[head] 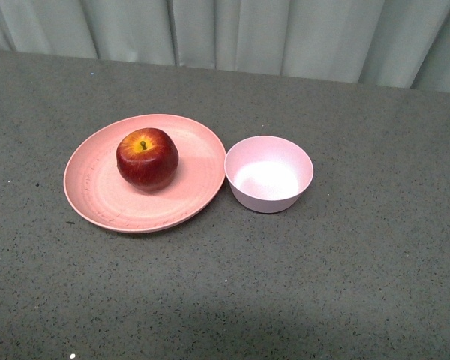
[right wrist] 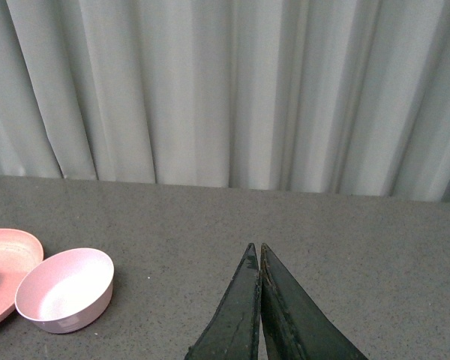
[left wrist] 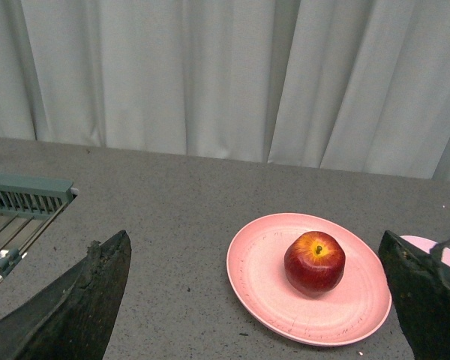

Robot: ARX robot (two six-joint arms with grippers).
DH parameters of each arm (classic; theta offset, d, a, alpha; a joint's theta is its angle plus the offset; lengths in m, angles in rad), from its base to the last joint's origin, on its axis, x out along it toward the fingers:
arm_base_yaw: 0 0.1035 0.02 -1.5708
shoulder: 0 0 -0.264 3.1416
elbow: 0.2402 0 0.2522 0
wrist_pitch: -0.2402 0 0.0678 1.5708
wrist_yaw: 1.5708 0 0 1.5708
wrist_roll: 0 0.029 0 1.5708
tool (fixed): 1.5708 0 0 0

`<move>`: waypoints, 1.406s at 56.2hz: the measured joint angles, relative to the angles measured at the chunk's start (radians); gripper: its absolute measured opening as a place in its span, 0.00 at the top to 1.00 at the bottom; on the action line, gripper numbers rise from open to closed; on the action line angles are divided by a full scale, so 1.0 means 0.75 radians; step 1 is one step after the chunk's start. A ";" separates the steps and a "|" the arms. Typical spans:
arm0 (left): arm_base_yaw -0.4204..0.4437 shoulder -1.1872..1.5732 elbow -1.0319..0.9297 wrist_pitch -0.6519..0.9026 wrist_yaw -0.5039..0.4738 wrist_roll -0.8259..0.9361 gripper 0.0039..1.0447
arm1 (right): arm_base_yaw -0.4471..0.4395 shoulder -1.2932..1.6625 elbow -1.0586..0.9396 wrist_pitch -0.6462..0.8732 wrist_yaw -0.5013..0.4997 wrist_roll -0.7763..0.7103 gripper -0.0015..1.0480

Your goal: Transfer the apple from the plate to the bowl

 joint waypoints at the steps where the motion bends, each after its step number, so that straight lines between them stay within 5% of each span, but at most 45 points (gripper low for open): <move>1: 0.000 0.000 0.000 0.000 0.000 0.000 0.06 | 0.000 0.000 0.000 -0.002 -0.001 0.000 0.99; 8: 0.000 0.000 0.000 0.000 0.000 0.000 0.06 | 0.000 0.000 0.000 -0.003 0.000 0.000 0.91; 14: 0.000 0.000 0.000 0.000 0.000 0.000 0.06 | 0.000 -0.002 0.000 -0.003 0.000 0.000 0.64; 32: 0.000 0.000 0.000 0.000 0.000 0.000 0.06 | 0.000 -0.002 0.000 -0.003 0.000 0.000 0.09; 43: -0.072 0.304 0.068 -0.110 -0.372 -0.098 0.06 | 0.000 -0.002 0.000 -0.004 0.001 0.001 0.09; 58: -0.048 1.101 0.273 0.488 -0.256 -0.183 0.06 | 0.000 -0.002 0.000 -0.004 -0.001 0.001 0.09; 79: -0.228 2.010 0.691 0.806 -0.133 -0.106 0.06 | 0.000 -0.002 0.000 -0.003 -0.001 0.001 0.09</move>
